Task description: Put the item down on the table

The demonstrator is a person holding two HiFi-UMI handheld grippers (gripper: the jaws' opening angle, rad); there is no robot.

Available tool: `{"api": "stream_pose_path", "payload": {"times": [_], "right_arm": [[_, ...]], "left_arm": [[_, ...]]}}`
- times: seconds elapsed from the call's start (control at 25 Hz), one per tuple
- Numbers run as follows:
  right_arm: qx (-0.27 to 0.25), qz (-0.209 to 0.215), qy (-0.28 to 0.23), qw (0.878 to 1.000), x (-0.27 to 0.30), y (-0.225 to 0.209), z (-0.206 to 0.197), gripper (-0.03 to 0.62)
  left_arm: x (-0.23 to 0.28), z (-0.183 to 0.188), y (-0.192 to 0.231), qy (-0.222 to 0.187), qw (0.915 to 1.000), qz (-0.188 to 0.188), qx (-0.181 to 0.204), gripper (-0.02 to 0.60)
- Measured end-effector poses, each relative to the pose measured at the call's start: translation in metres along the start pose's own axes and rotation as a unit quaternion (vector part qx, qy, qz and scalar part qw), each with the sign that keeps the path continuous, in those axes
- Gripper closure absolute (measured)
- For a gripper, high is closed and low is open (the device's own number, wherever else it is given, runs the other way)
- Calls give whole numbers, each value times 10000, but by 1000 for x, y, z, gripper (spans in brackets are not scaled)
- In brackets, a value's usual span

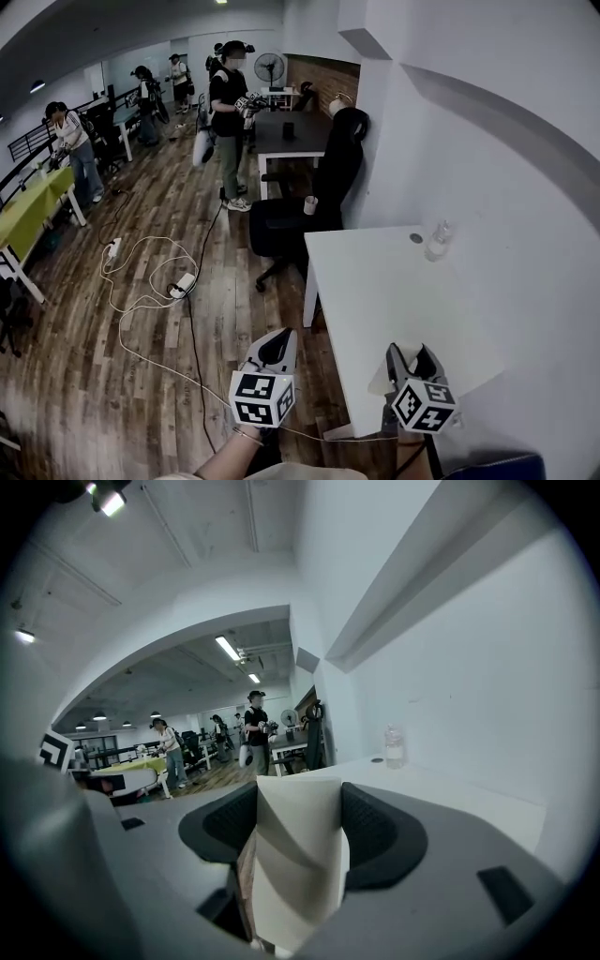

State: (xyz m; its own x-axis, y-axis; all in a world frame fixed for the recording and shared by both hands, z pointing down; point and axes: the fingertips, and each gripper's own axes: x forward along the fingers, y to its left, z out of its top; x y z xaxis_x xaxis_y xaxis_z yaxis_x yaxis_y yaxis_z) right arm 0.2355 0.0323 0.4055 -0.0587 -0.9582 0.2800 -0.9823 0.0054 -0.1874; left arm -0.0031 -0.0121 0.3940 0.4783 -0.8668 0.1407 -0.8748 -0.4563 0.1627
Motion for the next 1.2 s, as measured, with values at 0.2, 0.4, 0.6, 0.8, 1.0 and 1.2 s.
{"api": "stream_pose_path", "payload": {"times": [0.2, 0.4, 0.6, 0.8, 1.0, 1.2], "right_arm": [[-22, -199, -40, 9998, 18, 3, 8, 299], [-51, -337, -97, 9994, 46, 11, 22, 299], [-63, -504, -150, 9986, 66, 18, 34, 299], [-100, -628, -161, 9978, 89, 26, 43, 299], [-98, -678, -188, 9975, 114, 34, 52, 299], [-88, -790, -302, 9964, 140, 45, 63, 299]], "left_arm": [[28, 8, 13, -33, 9998, -217, -25, 565], [65, 15, 34, 20, 9992, -402, -55, 565], [92, 30, 52, -22, 9982, -595, -40, 565], [117, 38, 72, -13, 9974, -713, -67, 565], [141, 44, 91, 34, 9966, -825, -43, 565], [164, 54, 111, 15, 9955, -948, 19, 565]]}}
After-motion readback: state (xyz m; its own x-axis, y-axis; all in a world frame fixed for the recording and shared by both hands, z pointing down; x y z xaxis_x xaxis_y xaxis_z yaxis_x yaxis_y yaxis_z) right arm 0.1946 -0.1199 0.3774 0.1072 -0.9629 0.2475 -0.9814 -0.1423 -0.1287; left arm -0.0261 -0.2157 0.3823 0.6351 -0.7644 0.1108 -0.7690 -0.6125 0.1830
